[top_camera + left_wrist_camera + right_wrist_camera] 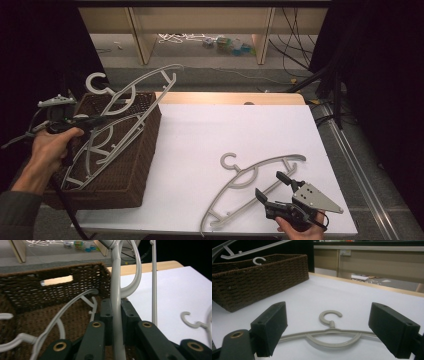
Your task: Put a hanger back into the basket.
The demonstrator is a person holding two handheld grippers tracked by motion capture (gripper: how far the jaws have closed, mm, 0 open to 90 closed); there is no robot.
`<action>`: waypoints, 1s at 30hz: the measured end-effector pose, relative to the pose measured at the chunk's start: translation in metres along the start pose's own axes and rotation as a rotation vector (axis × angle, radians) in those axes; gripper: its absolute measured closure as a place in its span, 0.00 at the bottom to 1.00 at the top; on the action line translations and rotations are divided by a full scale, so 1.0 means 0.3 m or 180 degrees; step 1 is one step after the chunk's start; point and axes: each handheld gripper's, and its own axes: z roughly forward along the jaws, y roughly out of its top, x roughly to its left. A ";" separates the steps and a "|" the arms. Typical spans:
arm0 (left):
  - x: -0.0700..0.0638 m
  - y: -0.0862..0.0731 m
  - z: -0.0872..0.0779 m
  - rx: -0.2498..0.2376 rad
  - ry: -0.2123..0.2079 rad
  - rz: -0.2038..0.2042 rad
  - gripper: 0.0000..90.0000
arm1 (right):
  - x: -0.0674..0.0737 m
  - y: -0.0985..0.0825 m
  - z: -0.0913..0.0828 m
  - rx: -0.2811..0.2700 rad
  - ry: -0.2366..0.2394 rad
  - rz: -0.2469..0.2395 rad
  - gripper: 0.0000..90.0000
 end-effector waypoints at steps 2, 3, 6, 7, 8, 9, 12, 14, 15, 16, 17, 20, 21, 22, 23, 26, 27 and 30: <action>0.015 -0.008 0.000 -0.0007 0.0015 0.0000 0.91 | -0.002 0.003 -0.005 0.0060 -0.0025 -0.0036 0.18; 0.021 -0.010 -0.002 0.0005 0.0042 0.0018 0.91 | -0.002 0.002 -0.005 0.0063 -0.0026 -0.0035 0.18; 0.040 -0.017 -0.006 0.0011 0.0123 0.0049 0.91 | -0.001 0.003 -0.006 0.0066 -0.0022 -0.0034 0.18; 0.048 -0.019 -0.008 0.0020 0.0134 0.0059 0.91 | -0.001 0.003 -0.005 0.0060 -0.0025 -0.0035 0.18; 0.056 -0.023 -0.009 0.0018 0.0148 0.0069 0.91 | -0.001 0.002 -0.005 0.0062 -0.0025 -0.0034 0.18; 0.064 -0.027 -0.010 0.0023 0.0165 0.0069 0.91 | -0.002 0.002 -0.005 0.0065 -0.0022 -0.0035 0.18; 0.089 -0.043 -0.015 0.0021 0.0218 0.0062 0.91 | -0.001 0.000 0.001 -0.0009 -0.0001 -0.0009 0.18; 0.105 -0.055 -0.018 0.0025 0.0240 0.0074 0.91 | -0.001 0.003 -0.006 0.0103 -0.0024 -0.0019 0.18; 0.113 -0.061 -0.021 0.0032 0.0256 0.0095 0.91 | 0.000 0.002 -0.002 0.0045 -0.0003 -0.0009 0.18; 0.119 -0.067 -0.023 0.0028 0.0286 0.0084 0.91 | 0.000 0.002 -0.002 0.0046 -0.0012 -0.0020 0.18; 0.126 -0.072 -0.026 0.0031 0.0309 0.0079 0.91 | 0.000 0.002 -0.003 0.0064 -0.0019 -0.0022 0.18; 0.143 -0.087 -0.034 0.0026 0.0346 0.0099 0.91 | 0.000 0.002 -0.003 0.0057 -0.0027 -0.0024 0.18; 0.148 -0.093 -0.037 0.0027 0.0349 0.0105 0.91 | -0.001 0.002 -0.003 0.0058 -0.0028 -0.0025 0.18; 0.154 -0.097 -0.040 0.0035 0.0343 0.0113 0.91 | 0.000 0.002 -0.002 0.0054 -0.0006 -0.0009 0.18; 0.158 -0.103 -0.043 0.0039 0.0352 0.0120 0.91 | -0.001 0.001 -0.002 0.0054 -0.0010 -0.0013 0.18; 0.173 -0.118 -0.051 0.0051 0.0375 0.0143 0.91 | -0.001 0.000 0.002 0.0027 -0.0011 -0.0003 0.18; 0.177 -0.122 -0.055 0.0044 0.0373 0.0152 0.91 | -0.002 0.000 0.000 0.0040 -0.0029 -0.0027 0.18; 0.189 -0.135 -0.065 0.0010 0.0371 0.0138 0.91 | -0.003 0.000 0.001 0.0038 -0.0029 -0.0022 0.18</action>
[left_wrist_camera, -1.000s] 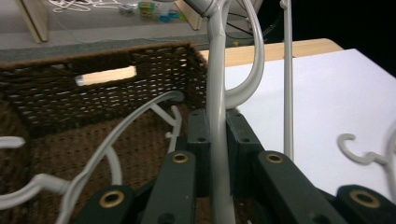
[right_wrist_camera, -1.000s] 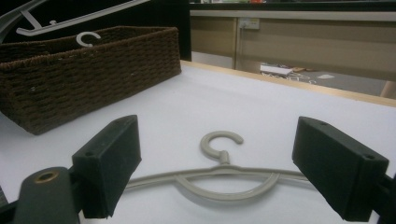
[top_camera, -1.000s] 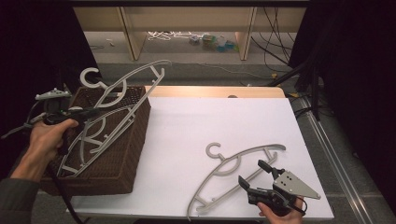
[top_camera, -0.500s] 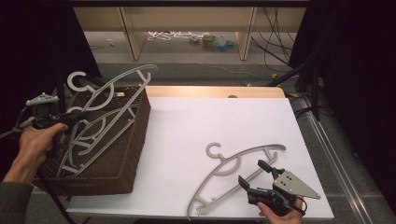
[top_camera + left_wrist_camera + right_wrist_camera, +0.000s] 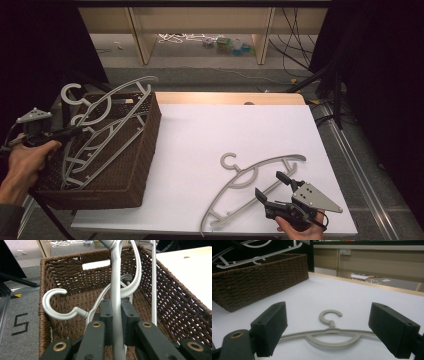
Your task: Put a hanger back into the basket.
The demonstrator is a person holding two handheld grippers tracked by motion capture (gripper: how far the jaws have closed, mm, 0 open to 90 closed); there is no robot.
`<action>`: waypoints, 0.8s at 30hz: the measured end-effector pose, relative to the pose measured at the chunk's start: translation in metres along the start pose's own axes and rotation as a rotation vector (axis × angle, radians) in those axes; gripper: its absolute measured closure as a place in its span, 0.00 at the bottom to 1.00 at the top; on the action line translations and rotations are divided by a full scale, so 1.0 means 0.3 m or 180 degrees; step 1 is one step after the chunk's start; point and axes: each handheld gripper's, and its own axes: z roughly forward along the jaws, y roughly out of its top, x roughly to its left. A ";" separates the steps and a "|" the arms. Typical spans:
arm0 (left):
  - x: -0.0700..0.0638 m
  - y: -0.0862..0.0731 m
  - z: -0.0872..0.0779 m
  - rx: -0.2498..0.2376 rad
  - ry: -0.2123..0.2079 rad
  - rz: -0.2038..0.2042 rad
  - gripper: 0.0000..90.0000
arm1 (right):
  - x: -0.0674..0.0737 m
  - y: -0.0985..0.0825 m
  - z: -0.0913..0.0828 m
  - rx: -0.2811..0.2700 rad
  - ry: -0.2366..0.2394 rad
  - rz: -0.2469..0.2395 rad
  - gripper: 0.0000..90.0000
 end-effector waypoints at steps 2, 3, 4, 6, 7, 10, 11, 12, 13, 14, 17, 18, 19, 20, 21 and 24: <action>0.010 -0.010 -0.003 0.0012 0.0006 0.0010 0.91 | -0.001 0.000 -0.001 0.0010 -0.0012 -0.0008 0.18; 0.014 -0.015 -0.004 0.0020 0.0014 0.0009 0.91 | -0.001 0.000 -0.001 0.0013 -0.0013 -0.0006 0.18; 0.019 -0.020 -0.005 0.0028 0.0022 0.0022 0.91 | -0.001 0.000 -0.001 0.0012 -0.0012 -0.0007 0.18; 0.026 -0.029 -0.008 0.0049 0.0027 0.0040 0.91 | -0.001 0.000 -0.001 0.0021 -0.0008 -0.0002 0.18; 0.030 -0.033 -0.009 0.0057 0.0034 0.0054 0.91 | -0.001 0.000 0.000 0.0016 -0.0006 0.0000 0.18; 0.041 -0.049 -0.013 0.0055 0.0032 0.0009 0.91 | -0.001 0.000 -0.001 0.0022 -0.0012 0.0000 0.18; 0.043 -0.054 -0.014 0.0067 0.0032 0.0008 0.91 | -0.002 0.000 -0.001 0.0021 -0.0012 -0.0001 0.18; 0.045 -0.059 -0.014 0.0080 0.0033 0.0028 0.91 | -0.002 -0.001 0.000 0.0015 0.0002 0.0008 0.18; 0.047 -0.062 -0.017 0.0111 0.0036 0.0063 0.91 | -0.002 -0.002 0.001 0.0011 0.0022 0.0026 0.18; 0.047 -0.066 -0.017 0.0128 0.0044 0.0056 0.91 | -0.002 -0.002 0.001 0.0011 0.0018 0.0028 0.18; 0.052 -0.076 -0.018 0.0197 0.0067 0.0074 0.91 | -0.001 -0.002 0.002 0.0007 0.0024 0.0022 0.18; 0.053 -0.079 -0.018 0.0195 0.0067 0.0063 0.91 | -0.002 -0.002 0.002 0.0001 0.0013 0.0016 0.18; 0.056 -0.082 -0.018 0.0190 0.0053 0.0055 0.91 | -0.001 -0.002 0.002 0.0005 0.0020 0.0024 0.18; 0.057 -0.084 -0.018 0.0187 0.0053 0.0040 0.91 | -0.001 -0.001 0.002 0.0005 0.0021 0.0023 0.18; 0.059 -0.087 -0.019 0.0190 0.0052 0.0026 0.91 | -0.001 -0.001 0.002 -0.0003 0.0012 0.0019 0.18; 0.063 -0.095 -0.022 0.0223 0.0041 0.0035 0.91 | -0.002 -0.002 0.002 0.0010 0.0021 0.0028 0.18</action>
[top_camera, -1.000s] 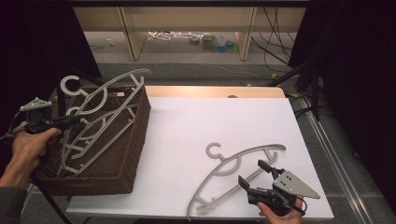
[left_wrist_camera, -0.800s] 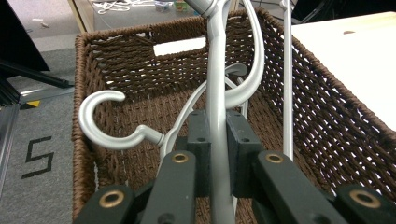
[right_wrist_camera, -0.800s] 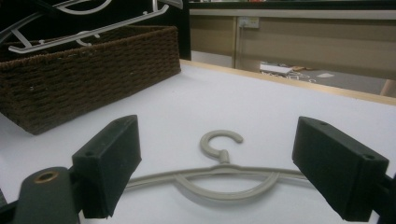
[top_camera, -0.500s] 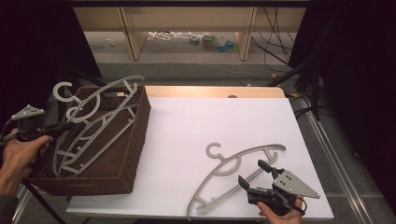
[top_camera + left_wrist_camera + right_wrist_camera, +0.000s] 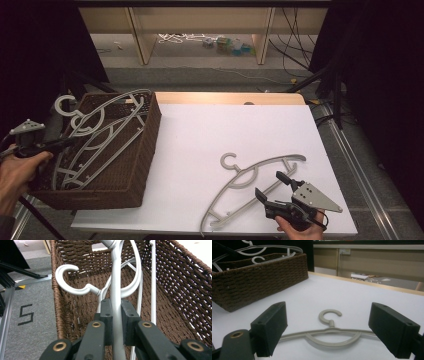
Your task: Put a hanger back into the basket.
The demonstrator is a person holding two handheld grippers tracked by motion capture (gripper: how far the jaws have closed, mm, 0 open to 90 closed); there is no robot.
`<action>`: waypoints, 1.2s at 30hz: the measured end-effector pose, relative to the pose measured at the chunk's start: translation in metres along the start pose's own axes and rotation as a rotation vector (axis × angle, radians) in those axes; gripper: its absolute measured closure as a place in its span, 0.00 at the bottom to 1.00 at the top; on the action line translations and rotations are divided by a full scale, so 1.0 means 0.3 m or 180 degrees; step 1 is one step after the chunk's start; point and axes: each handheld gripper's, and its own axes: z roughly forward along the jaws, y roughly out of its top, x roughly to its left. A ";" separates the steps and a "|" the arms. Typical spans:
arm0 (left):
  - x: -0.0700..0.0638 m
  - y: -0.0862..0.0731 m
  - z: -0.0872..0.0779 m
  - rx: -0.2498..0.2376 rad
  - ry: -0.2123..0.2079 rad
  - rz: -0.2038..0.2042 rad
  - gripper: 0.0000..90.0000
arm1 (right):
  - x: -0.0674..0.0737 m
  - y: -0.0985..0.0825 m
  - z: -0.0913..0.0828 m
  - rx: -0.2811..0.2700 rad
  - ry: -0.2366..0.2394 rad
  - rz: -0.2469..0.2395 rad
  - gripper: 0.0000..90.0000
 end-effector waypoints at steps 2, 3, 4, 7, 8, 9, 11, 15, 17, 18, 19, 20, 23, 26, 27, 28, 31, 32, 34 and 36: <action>0.000 -0.005 0.001 0.0039 0.0013 0.0020 0.91 | 0.000 0.001 0.000 -0.0005 -0.0002 -0.0001 0.18; 0.000 -0.006 0.002 0.0061 0.0006 0.0035 0.91 | 0.000 0.000 0.000 -0.0001 -0.0001 -0.0003 0.18; -0.001 -0.006 0.005 0.0058 0.0006 0.0030 0.91 | 0.000 0.000 0.001 -0.0001 0.0002 -0.0006 0.18; -0.005 -0.004 0.013 0.0095 0.0002 0.0060 0.91 | 0.000 0.001 -0.001 0.0005 -0.0020 -0.0021 0.18; -0.007 -0.004 0.016 0.0109 0.0014 0.0066 0.91 | -0.001 0.001 -0.001 0.0004 -0.0024 -0.0029 0.18; -0.008 -0.004 0.018 0.0134 0.0018 0.0070 0.91 | 0.000 0.000 0.000 -0.0001 0.0000 -0.0008 0.18; -0.007 -0.005 0.024 0.0123 0.0036 0.0071 0.91 | 0.000 0.001 0.000 -0.0004 -0.0001 -0.0001 0.18; -0.005 -0.005 0.027 0.0196 0.0035 0.0095 0.91 | 0.000 0.001 -0.001 0.0008 -0.0026 -0.0033 0.18; 0.001 0.000 0.021 0.0346 0.0073 0.0266 0.91 | -0.001 0.001 -0.001 0.0004 -0.0024 -0.0029 0.18; -0.005 -0.001 0.028 0.0311 0.0072 0.0219 0.91 | 0.000 0.000 0.001 -0.0011 -0.0012 -0.0018 0.18; -0.008 0.000 0.032 0.0324 0.0074 0.0238 0.91 | -0.001 0.001 -0.001 0.0011 -0.0027 -0.0028 0.18; -0.008 0.002 0.035 0.0369 0.0097 0.0318 0.91 | 0.000 0.000 0.000 0.0000 0.0004 -0.0004 0.18; -0.028 0.008 0.055 0.0485 0.0130 0.0410 0.90 | -0.001 0.001 -0.001 0.0014 -0.0030 -0.0030 0.18; -0.049 0.012 0.080 0.0560 0.0156 0.0465 0.90 | -0.001 0.001 -0.001 0.0004 -0.0025 -0.0031 0.18; -0.052 0.012 0.086 0.0565 0.0160 0.0472 0.90 | -0.001 0.002 -0.001 0.0008 -0.0021 -0.0027 0.18; -0.053 0.011 0.091 0.0580 0.0163 0.0467 0.90 | 0.000 0.001 0.001 -0.0011 -0.0005 -0.0012 0.18; -0.047 0.004 0.105 0.0623 0.0076 0.0363 0.90 | 0.000 0.001 0.001 -0.0002 0.0006 -0.0003 0.18; -0.047 0.002 0.109 0.0665 0.0101 0.0366 0.90 | -0.001 0.001 0.000 0.0002 -0.0021 -0.0035 0.18; -0.046 -0.006 0.123 0.0667 0.0129 0.0325 0.90 | 0.000 0.001 -0.001 0.0017 -0.0024 -0.0037 0.18; -0.045 -0.015 0.134 0.0685 0.0151 0.0279 0.90 | 0.000 0.001 -0.001 0.0012 -0.0025 -0.0036 0.18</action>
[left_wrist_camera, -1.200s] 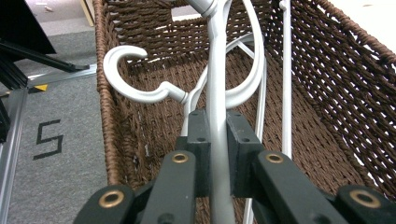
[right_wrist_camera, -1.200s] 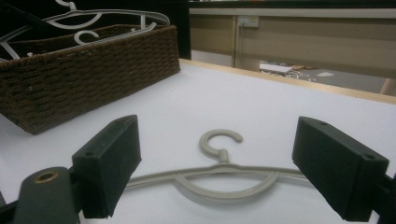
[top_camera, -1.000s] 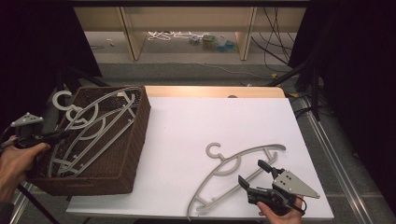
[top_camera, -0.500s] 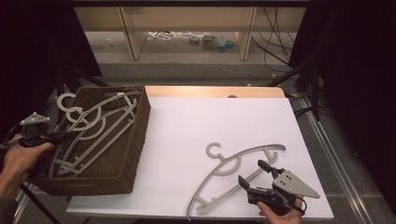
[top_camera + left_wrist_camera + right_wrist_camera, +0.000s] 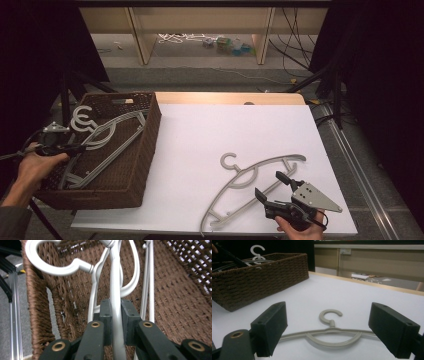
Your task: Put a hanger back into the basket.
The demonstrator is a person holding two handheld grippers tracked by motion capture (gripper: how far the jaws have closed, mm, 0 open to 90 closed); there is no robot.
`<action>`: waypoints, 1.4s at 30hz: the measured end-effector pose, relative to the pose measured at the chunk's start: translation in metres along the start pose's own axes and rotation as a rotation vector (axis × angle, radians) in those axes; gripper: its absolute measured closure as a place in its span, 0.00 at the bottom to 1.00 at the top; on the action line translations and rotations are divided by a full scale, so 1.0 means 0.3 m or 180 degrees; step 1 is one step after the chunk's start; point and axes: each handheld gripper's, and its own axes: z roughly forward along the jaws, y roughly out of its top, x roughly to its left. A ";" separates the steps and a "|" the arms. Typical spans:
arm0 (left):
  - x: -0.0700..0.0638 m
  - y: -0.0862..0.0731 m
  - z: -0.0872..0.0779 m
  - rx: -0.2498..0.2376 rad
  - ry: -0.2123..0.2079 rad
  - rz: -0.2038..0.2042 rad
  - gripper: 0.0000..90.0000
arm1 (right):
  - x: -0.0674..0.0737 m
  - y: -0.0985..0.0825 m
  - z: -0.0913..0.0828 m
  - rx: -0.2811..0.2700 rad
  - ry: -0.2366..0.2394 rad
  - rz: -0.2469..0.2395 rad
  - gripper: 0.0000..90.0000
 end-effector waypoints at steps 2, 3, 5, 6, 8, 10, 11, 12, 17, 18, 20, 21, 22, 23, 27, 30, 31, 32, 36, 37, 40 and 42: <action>0.003 -0.006 0.007 0.0070 -0.0071 -0.0073 0.88 | 0.000 0.000 0.001 0.0005 0.0003 0.0002 0.18; 0.004 -0.009 0.008 0.0054 -0.0069 -0.0082 0.88 | 0.001 0.000 0.001 0.0001 0.0005 0.0007 0.18; 0.007 -0.012 0.006 0.0012 -0.0065 -0.0117 0.88 | 0.001 0.000 0.000 0.0004 0.0004 0.0002 0.18; 0.011 -0.012 0.001 0.0028 -0.0068 -0.0103 0.87 | 0.000 0.000 0.000 0.0003 0.0003 0.0001 0.18; 0.013 -0.013 -0.005 -0.0005 -0.0058 -0.0116 0.86 | 0.001 -0.001 0.001 0.0006 -0.0002 0.0009 0.18; 0.016 -0.013 -0.011 -0.0030 -0.0067 -0.0139 0.84 | 0.001 0.000 0.002 -0.0003 0.0007 0.0004 0.18; 0.016 -0.013 -0.014 -0.0043 -0.0057 -0.0138 0.81 | 0.003 -0.001 0.005 -0.0042 -0.0015 0.0016 0.18; 0.016 -0.011 -0.018 -0.0052 -0.0043 -0.0142 0.78 | 0.002 0.000 0.002 0.0008 0.0001 0.0009 0.18; -0.012 -0.011 -0.049 -0.0241 -0.0025 -0.0254 0.54 | 0.003 -0.001 0.004 -0.0029 -0.0012 0.0015 0.18; -0.020 -0.011 -0.059 -0.0305 -0.0020 -0.0249 0.51 | 0.003 -0.002 0.003 -0.0021 -0.0017 0.0016 0.18; -0.043 -0.008 -0.072 -0.0533 -0.0009 -0.0380 0.45 | 0.002 -0.001 0.003 0.0007 0.0013 0.0014 0.18; -0.056 -0.004 -0.080 -0.0648 -0.0006 -0.0460 0.43 | 0.003 -0.001 0.005 -0.0002 0.0039 0.0028 0.18; -0.068 0.001 -0.089 -0.0740 -0.0016 -0.0513 0.41 | 0.003 -0.001 0.003 0.0016 0.0021 0.0009 0.18; -0.079 0.007 -0.101 -0.0824 -0.0012 -0.0530 0.40 | 0.003 -0.001 0.004 0.0012 0.0032 0.0018 0.18; -0.138 0.034 -0.144 -0.1156 -0.0143 -0.0597 0.38 | 0.003 -0.001 0.005 0.0013 0.0042 0.0036 0.18; -0.193 0.052 -0.167 -0.1313 -0.0292 -0.0604 0.36 | 0.003 0.000 0.003 0.0014 0.0012 0.0013 0.18; -0.210 0.057 -0.172 -0.1356 -0.0323 -0.0594 0.36 | 0.002 0.000 0.003 0.0007 0.0007 0.0007 0.18; -0.227 0.061 -0.176 -0.1391 -0.0372 -0.0603 0.35 | 0.002 0.000 0.002 0.0008 0.0013 0.0011 0.18; -0.288 0.072 -0.182 -0.1526 -0.0554 -0.0634 0.32 | 0.002 0.001 0.002 0.0001 0.0015 0.0007 0.18; -0.304 0.073 -0.179 -0.1546 -0.0595 -0.0622 0.32 | 0.002 0.000 0.002 0.0004 0.0016 0.0008 0.18; -0.354 0.073 -0.164 -0.1569 -0.0688 -0.0578 0.30 | 0.002 0.001 0.002 -0.0003 0.0017 0.0004 0.18; -0.383 0.073 -0.157 -0.1581 -0.0739 -0.0550 0.29 | 0.004 -0.001 0.005 -0.0056 -0.0019 0.0013 0.18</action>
